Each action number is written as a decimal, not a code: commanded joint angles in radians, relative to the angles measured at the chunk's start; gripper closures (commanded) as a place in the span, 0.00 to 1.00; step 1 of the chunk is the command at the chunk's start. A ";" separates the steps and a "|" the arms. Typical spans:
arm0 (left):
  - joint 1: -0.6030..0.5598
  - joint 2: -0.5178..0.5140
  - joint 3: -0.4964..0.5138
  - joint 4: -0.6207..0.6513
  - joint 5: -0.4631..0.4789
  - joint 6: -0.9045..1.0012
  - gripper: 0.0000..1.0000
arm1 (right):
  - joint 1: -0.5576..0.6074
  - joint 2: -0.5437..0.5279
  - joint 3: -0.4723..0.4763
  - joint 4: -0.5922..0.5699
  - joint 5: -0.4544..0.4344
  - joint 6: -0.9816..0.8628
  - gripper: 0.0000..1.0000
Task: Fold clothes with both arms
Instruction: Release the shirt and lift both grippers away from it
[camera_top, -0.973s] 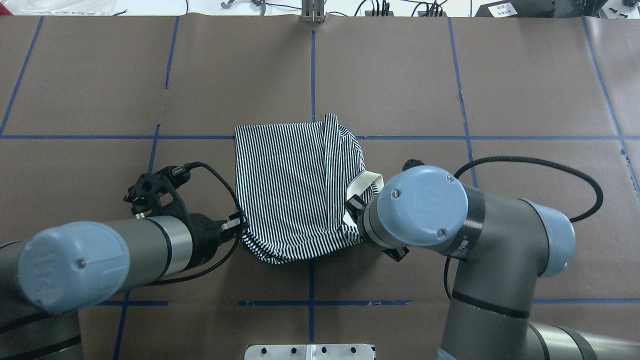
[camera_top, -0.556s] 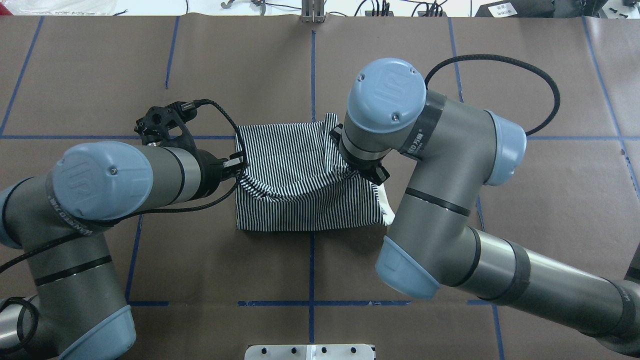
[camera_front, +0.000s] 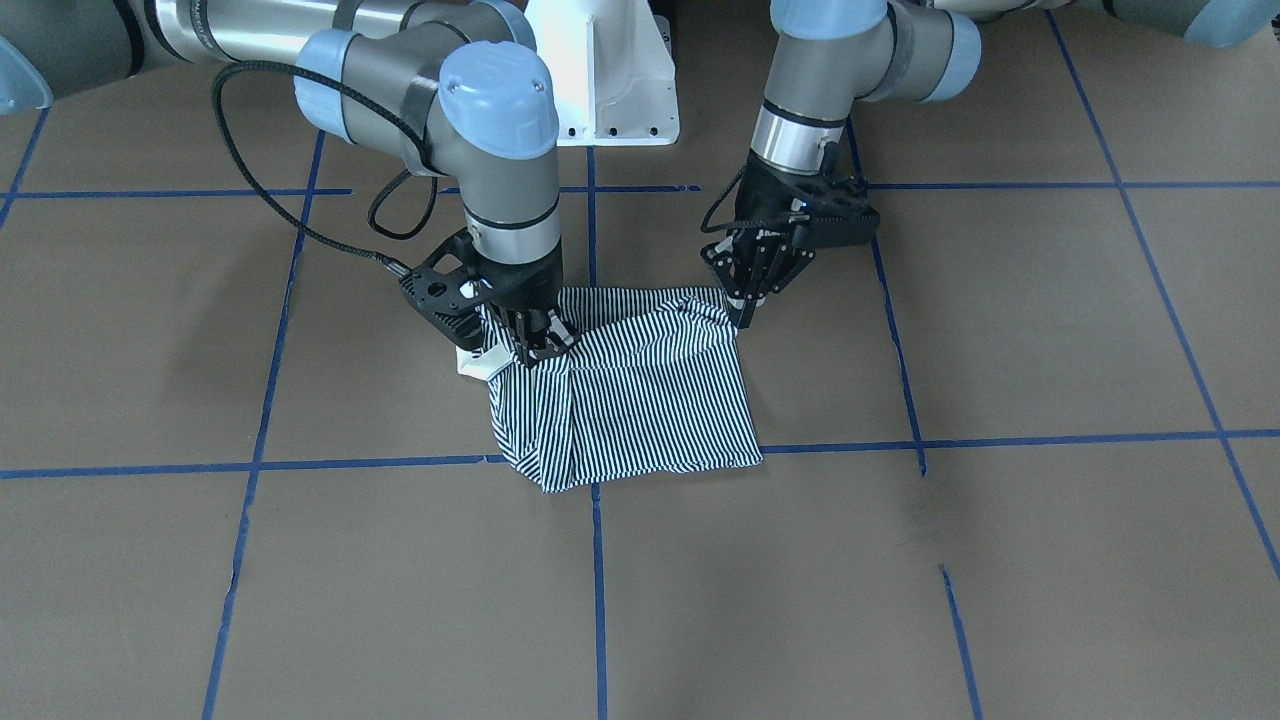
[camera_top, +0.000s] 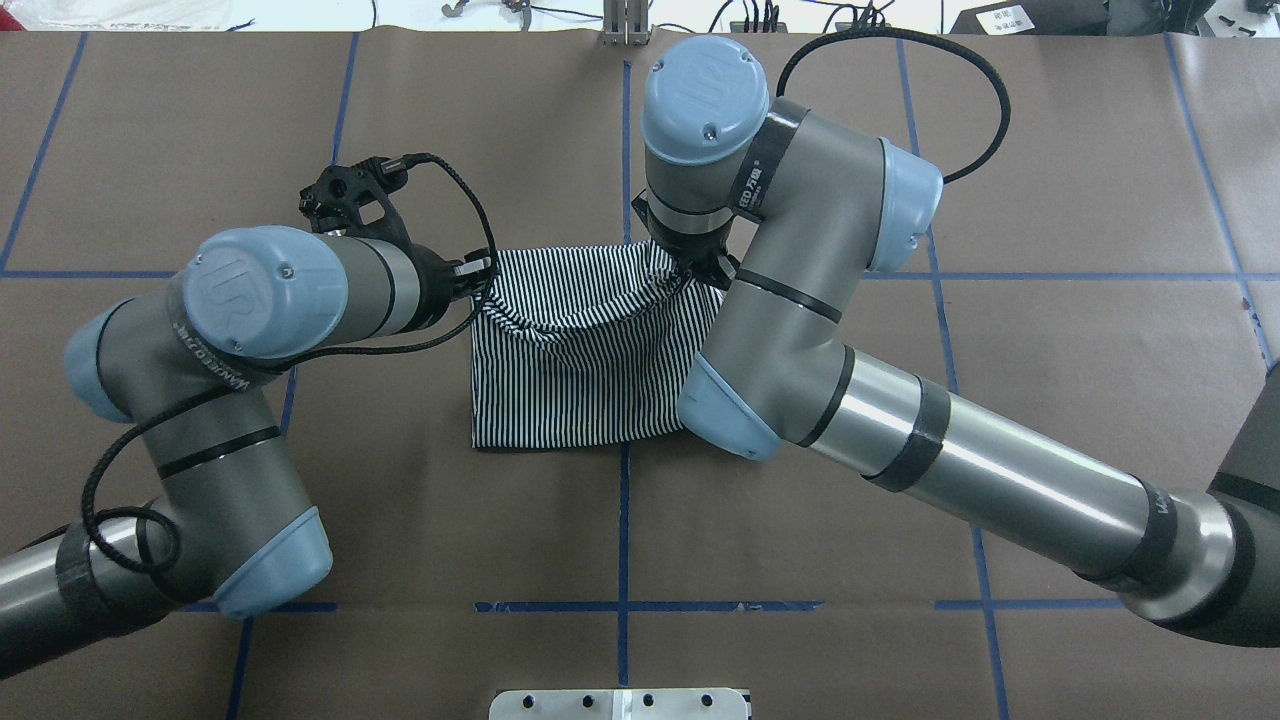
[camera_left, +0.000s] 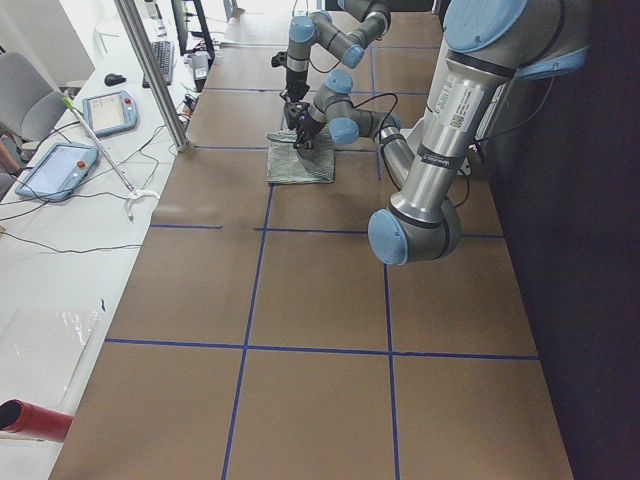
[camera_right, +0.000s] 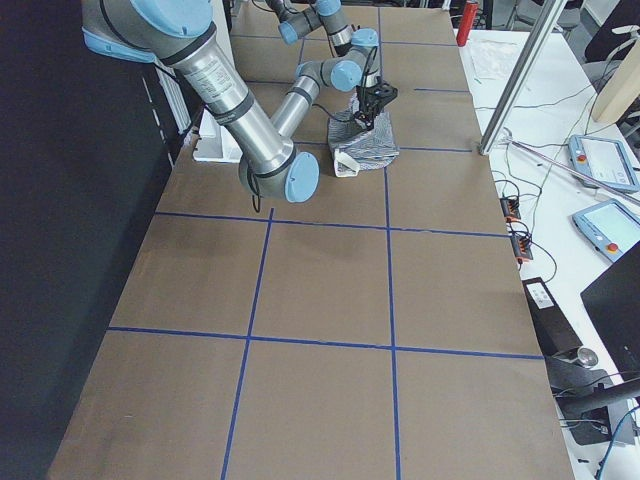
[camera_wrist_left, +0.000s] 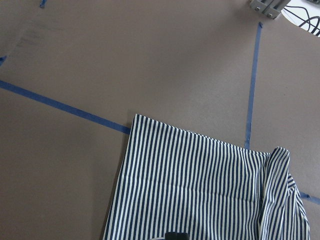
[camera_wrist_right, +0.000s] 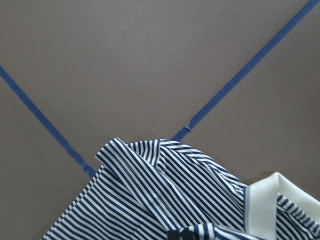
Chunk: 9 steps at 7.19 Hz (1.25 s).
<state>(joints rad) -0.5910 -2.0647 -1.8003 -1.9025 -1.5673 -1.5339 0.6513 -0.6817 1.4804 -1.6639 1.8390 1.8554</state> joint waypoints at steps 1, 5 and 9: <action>-0.093 -0.082 0.303 -0.192 0.000 0.116 0.76 | 0.037 0.094 -0.342 0.278 0.017 -0.173 0.01; -0.159 -0.092 0.310 -0.260 -0.087 0.178 0.53 | 0.108 0.149 -0.434 0.328 0.037 -0.309 0.00; -0.367 0.140 0.150 -0.263 -0.474 0.639 0.53 | 0.345 -0.271 -0.079 0.323 0.300 -0.694 0.00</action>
<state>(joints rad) -0.8478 -2.0091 -1.6310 -2.1606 -1.8795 -1.1054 0.9049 -0.8049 1.2928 -1.3396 2.0608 1.3327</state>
